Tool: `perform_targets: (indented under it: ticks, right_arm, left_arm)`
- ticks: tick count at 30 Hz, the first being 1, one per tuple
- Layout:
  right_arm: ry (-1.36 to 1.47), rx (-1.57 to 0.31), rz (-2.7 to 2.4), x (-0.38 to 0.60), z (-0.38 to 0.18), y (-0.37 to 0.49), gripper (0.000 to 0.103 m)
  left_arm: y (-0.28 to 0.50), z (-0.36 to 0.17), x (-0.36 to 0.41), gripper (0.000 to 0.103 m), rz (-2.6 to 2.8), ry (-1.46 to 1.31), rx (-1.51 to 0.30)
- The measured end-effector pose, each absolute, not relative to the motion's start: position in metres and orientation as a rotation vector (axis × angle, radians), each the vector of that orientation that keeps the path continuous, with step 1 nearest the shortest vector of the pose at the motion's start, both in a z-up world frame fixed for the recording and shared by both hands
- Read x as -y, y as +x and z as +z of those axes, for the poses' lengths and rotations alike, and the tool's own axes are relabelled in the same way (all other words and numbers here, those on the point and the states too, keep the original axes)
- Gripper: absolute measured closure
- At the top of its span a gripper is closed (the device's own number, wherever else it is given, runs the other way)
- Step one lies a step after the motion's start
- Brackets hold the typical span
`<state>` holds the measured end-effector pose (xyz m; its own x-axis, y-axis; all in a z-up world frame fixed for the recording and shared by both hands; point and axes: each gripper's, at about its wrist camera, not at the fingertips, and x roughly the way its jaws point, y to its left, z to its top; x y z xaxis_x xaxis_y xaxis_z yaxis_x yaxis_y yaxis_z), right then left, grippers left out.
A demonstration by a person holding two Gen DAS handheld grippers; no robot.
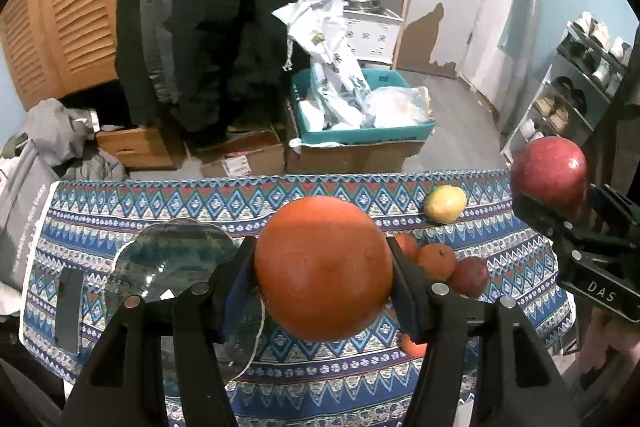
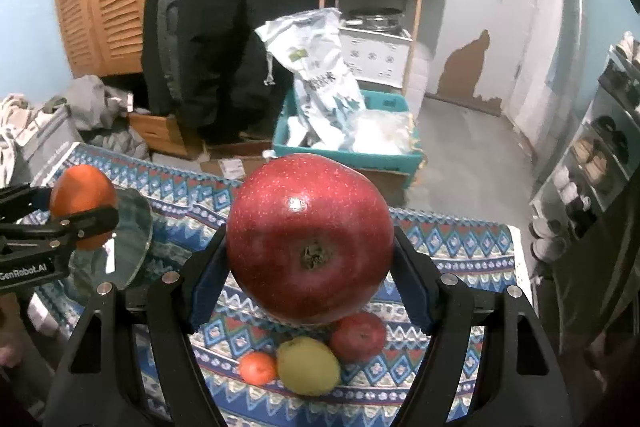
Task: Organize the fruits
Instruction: 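Lift and carry the orange in the left tool while the right tool carries the apple to the glass plate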
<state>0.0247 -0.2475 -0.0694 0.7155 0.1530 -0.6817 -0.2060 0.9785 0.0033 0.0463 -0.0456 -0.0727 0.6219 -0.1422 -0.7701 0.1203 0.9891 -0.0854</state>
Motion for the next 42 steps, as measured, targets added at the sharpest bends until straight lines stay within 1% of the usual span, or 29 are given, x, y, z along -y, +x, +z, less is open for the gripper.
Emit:
perform_targets:
  ticks: [14, 27, 42]
  right_arm:
    - [-0.097, -0.729, 0.300, 0.193, -0.057, 0.036, 0.028]
    - [-0.126, -0.753, 0.396, 0.132, -0.060, 0.051, 0.028]
    - [-0.163, -0.843, 0.508, 0.056, -0.090, 0.071, 0.028]
  left_arm:
    - [0.041, -0.070, -0.007, 0.040, -0.068, -0.079, -0.873]
    - [0.035, -0.076, -0.065, 0.040, 0.035, -0.133, -0.875]
    - [0.034, -0.118, -0.126, 0.040, 0.157, -0.181, -0.961]
